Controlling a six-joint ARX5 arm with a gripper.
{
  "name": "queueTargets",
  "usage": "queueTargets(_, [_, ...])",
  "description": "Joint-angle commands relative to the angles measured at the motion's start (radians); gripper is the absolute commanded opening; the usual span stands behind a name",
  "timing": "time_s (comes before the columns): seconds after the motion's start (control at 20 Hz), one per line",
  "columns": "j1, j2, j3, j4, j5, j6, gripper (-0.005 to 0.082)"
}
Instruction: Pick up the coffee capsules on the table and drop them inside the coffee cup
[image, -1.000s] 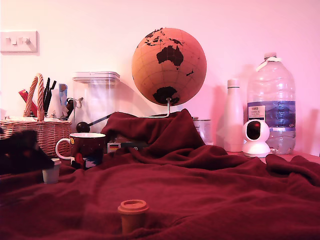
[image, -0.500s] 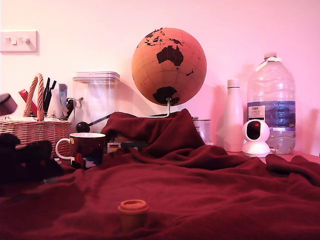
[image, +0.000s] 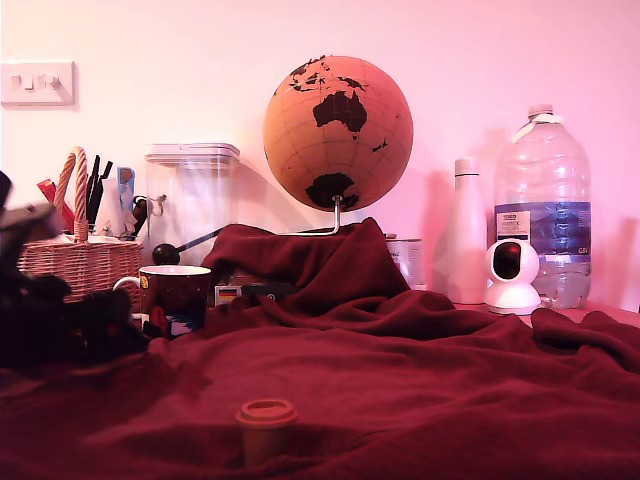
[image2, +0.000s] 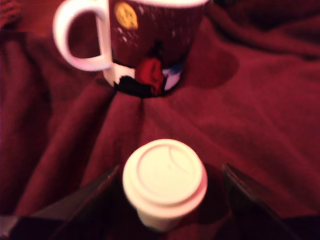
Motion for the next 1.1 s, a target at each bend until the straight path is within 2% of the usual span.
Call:
queueTargets(0.0, [-0.002, 0.030, 0.007, -0.006, 0.005, 0.003, 0.0585])
queueTargets(0.2, [-0.002, 0.035, 0.009, -0.008, 0.005, 0.004, 0.0577])
queueTargets(0.25, [-0.002, 0.035, 0.009, -0.010, 0.005, 0.004, 0.0547])
queueTargets(0.4, [-0.002, 0.035, 0.009, -0.010, 0.005, 0.004, 0.0370])
queueTargets(0.5, [-0.002, 0.035, 0.009, -0.011, 0.006, 0.004, 0.0287])
queueTargets(0.7, [-0.002, 0.034, 0.009, -0.010, 0.010, 0.004, 0.0264])
queueTargets(0.85, [-0.003, 0.020, 0.008, -0.011, 0.020, 0.004, 0.0215])
queueTargets(1.05, [-0.003, -0.043, 0.008, -0.032, 0.043, 0.004, 0.0215])
